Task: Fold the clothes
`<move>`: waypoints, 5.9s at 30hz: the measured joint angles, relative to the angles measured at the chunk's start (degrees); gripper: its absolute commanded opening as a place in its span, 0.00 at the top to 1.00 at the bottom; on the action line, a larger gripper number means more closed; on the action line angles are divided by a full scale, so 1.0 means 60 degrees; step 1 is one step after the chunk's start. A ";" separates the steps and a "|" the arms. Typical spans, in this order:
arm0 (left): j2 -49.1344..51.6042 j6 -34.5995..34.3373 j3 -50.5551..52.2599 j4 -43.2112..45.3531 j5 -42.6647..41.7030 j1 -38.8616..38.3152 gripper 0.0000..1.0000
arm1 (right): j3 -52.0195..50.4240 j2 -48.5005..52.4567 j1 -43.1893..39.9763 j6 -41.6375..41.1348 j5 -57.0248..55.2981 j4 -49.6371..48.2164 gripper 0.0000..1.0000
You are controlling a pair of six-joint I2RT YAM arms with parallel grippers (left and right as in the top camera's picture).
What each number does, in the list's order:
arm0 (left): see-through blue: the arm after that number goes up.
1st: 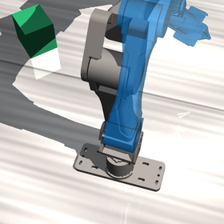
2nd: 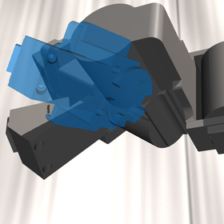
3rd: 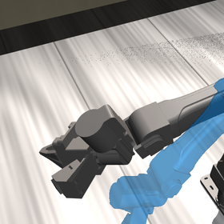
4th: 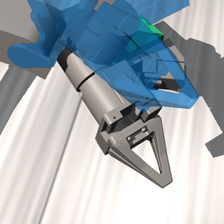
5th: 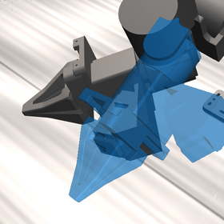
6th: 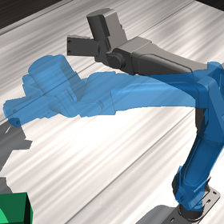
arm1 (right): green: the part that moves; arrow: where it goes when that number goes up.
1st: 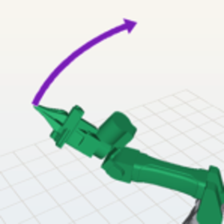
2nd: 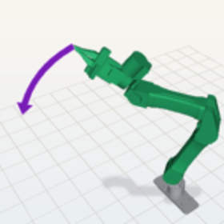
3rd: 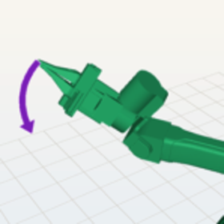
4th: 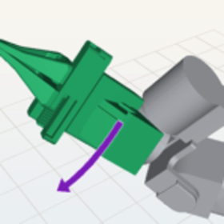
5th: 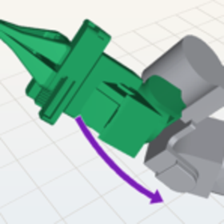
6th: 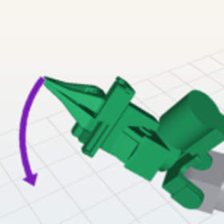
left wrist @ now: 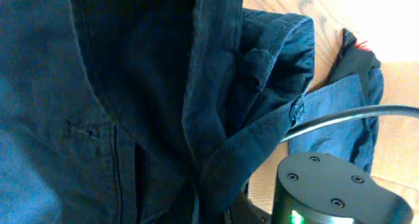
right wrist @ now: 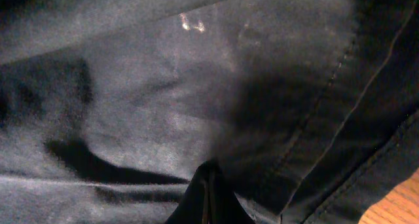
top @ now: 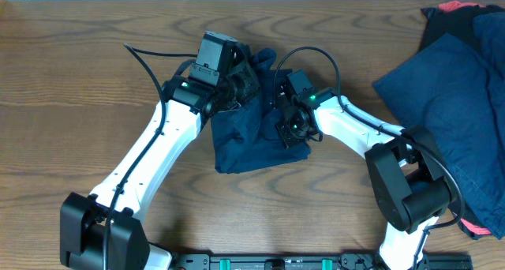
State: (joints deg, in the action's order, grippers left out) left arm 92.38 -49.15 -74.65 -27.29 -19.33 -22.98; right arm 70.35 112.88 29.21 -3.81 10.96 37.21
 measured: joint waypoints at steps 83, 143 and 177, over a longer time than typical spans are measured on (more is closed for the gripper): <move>0.2820 0.3497 0.0244 0.3235 0.3034 0.2055 0.34 | 0.1078 0.0535 -0.1027 -0.3100 -0.2747 0.2616 0.73; 0.4375 0.6382 0.0011 0.1330 -0.2725 0.2029 0.67 | 0.0994 -0.4328 -0.1359 -0.1734 -0.4575 0.2157 0.26; 0.3169 0.2641 0.0178 0.1133 -0.0488 0.9628 0.94 | 0.0994 -0.4328 -0.1359 -0.1734 -0.4590 0.2758 0.25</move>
State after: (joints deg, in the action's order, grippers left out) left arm 111.39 -33.30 -73.58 -20.49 -22.26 34.79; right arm 76.31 86.91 21.06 -14.22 -16.58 53.76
